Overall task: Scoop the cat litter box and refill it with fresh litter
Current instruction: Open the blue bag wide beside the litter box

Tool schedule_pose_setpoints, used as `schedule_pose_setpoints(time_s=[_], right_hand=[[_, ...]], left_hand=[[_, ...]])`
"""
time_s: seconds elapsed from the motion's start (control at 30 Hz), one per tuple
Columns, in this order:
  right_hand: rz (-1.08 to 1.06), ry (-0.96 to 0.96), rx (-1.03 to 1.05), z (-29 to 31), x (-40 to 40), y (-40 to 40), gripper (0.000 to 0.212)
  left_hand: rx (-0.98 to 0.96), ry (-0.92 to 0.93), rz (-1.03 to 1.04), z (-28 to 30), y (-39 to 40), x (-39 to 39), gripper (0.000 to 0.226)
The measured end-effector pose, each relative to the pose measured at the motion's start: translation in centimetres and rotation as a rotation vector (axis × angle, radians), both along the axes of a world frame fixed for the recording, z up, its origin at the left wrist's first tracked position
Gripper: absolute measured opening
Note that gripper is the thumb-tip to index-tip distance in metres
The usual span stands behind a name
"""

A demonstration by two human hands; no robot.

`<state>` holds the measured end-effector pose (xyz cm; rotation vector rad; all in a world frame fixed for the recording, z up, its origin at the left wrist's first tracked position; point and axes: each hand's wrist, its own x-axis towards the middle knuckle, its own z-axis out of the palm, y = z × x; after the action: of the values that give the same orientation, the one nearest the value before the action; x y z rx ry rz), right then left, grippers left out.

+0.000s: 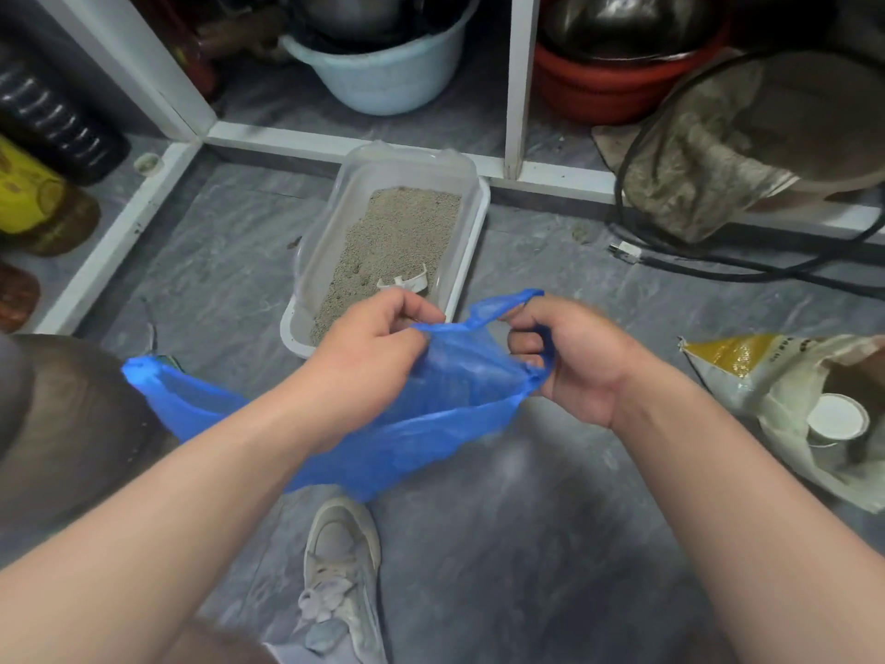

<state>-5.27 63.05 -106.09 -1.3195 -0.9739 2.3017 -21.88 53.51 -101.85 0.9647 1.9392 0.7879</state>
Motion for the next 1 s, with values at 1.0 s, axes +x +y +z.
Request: schedule_pose_setpoints(time_s=[1.0], right_hand=[[0.066, -0.048, -0.374, -6.0, -2.8, -3.6, 0.041]], left_hand=[[0.068, 0.257, -0.338, -1.0, -0.3, -1.0, 0.012]])
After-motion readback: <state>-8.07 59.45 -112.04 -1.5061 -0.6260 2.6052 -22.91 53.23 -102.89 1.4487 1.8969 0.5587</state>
